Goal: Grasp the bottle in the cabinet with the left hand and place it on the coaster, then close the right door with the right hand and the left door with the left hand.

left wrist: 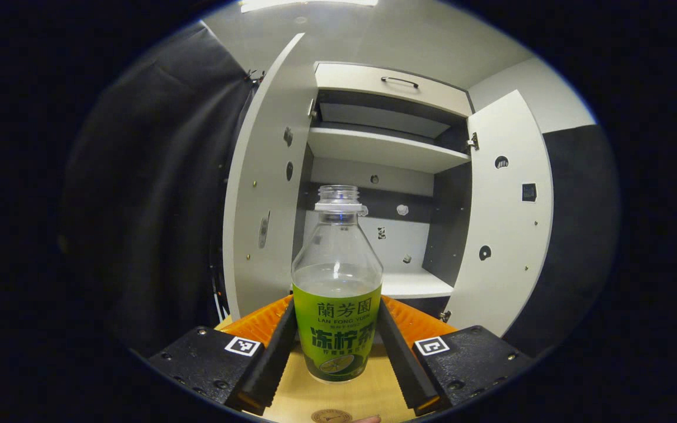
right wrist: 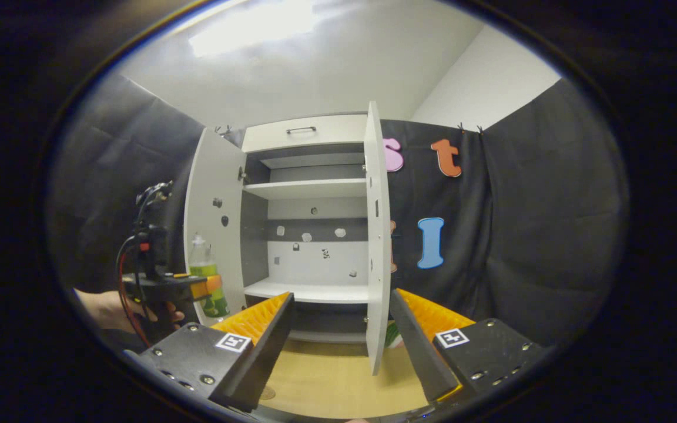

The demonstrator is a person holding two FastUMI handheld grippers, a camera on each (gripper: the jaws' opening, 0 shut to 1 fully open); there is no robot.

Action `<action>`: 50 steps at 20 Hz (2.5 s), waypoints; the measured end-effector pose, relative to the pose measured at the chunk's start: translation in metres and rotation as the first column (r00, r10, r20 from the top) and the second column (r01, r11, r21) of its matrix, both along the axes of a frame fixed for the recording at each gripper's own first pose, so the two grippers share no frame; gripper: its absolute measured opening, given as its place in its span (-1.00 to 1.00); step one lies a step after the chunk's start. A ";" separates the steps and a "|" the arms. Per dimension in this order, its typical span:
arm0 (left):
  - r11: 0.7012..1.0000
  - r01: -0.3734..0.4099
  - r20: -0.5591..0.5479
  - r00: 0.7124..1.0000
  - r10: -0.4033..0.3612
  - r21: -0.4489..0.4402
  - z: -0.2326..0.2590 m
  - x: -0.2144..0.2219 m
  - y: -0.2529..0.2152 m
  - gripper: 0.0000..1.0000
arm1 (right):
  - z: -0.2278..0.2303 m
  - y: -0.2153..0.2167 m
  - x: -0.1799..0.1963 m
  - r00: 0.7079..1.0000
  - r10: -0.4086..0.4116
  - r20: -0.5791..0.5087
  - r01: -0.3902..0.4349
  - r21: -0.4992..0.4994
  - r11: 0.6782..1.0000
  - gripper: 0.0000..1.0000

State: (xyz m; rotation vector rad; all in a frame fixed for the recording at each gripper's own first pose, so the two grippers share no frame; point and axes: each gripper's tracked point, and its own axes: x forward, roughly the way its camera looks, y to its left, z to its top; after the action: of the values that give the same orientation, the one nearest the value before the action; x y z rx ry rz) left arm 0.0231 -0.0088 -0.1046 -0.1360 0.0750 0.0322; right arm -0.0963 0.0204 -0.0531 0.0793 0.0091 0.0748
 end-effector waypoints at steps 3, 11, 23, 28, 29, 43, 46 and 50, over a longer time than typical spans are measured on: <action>1.000 0.014 -0.036 0.999 -0.014 0.004 -0.043 -0.004 0.004 0.62 | 0.000 0.010 0.011 0.999 0.027 0.031 -0.027 0.009 1.000 1.00; 0.985 0.142 -0.174 0.977 -0.122 0.102 -0.191 -0.024 -0.019 0.63 | -0.005 0.035 0.048 0.999 0.045 0.009 -0.045 0.004 0.999 0.97; 0.934 0.348 -0.215 0.921 -0.324 0.085 -0.313 -0.036 -0.056 0.63 | -0.035 0.017 0.081 0.993 -0.091 -0.074 0.091 -0.004 0.996 0.96; 0.922 0.359 -0.250 0.915 -0.318 0.141 -0.326 -0.039 -0.050 0.63 | -0.032 0.031 0.086 0.997 -0.059 -0.046 0.062 0.058 0.996 0.97; 0.920 0.361 -0.250 0.915 -0.317 0.155 -0.323 -0.039 -0.049 0.65 | -0.032 0.031 0.087 0.998 -0.059 -0.039 0.061 0.062 0.996 0.97; 0.902 0.431 -0.265 0.874 -0.408 0.035 -0.283 -0.043 -0.035 0.70 | -0.036 0.033 0.105 0.996 -0.081 0.029 0.080 0.053 0.995 0.97; 0.892 0.449 -0.207 0.878 -0.431 0.048 -0.246 -0.041 -0.038 0.72 | -0.040 0.033 0.105 0.998 -0.049 0.045 0.046 0.068 0.997 0.97; 0.898 0.439 -0.149 0.890 -0.431 0.022 -0.189 -0.040 -0.049 0.72 | -0.053 0.010 0.106 0.999 -0.047 0.008 0.047 0.087 0.995 0.97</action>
State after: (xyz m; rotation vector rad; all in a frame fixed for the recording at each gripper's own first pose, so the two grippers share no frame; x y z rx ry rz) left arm -0.0173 -0.0577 -0.2937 -0.0585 0.2454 -0.4071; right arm 0.0097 0.0301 -0.1061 0.1656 -0.0058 0.0285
